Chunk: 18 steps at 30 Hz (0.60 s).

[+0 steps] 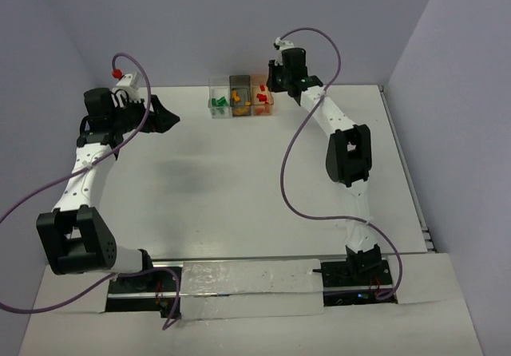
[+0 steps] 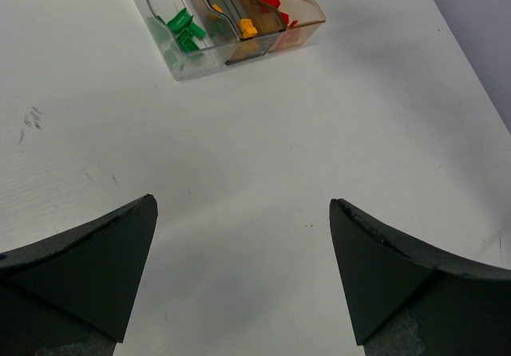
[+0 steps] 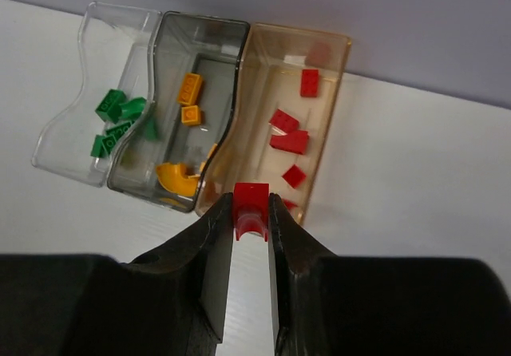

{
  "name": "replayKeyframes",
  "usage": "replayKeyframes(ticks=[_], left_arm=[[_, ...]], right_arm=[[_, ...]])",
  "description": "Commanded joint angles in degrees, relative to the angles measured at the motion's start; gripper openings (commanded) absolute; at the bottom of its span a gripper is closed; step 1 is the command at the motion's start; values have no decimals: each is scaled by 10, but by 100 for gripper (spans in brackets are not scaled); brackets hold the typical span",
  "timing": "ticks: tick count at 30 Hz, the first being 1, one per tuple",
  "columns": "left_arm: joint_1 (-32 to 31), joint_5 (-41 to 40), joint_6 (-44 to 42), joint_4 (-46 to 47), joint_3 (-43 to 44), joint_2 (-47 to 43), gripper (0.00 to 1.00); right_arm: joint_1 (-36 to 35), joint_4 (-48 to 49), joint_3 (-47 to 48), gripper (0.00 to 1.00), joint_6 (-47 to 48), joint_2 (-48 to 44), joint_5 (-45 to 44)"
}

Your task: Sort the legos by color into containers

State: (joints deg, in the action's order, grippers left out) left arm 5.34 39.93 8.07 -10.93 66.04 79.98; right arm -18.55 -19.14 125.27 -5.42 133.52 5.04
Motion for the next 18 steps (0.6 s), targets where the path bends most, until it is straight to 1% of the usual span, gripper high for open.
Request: replayKeyframes(ticks=[1, 6, 9, 13, 15, 16, 18], left_arm=[[-2, 3, 7, 26, 31, 8, 99], [-2, -5, 4, 23, 34, 14, 99], [-2, -9, 5, 20, 40, 20, 99], [-2, -13, 8, 21, 40, 25, 99], [-2, -13, 9, 22, 41, 29, 99], [-2, -14, 10, 22, 41, 30, 99], [-2, -17, 10, 17, 46, 34, 99]], right_arm=[[2, 114, 40, 0, -95, 58, 57], [-7, 132, 72, 0, -99, 96, 62], [-12, 134, 79, 0, -97, 107, 38], [-11, 134, 83, 4, -89, 114, -2], [-11, 133, 80, 7, -86, 114, -6], [-12, 133, 79, 11, -85, 114, -4], [-12, 133, 76, 34, -84, 114, 5]])
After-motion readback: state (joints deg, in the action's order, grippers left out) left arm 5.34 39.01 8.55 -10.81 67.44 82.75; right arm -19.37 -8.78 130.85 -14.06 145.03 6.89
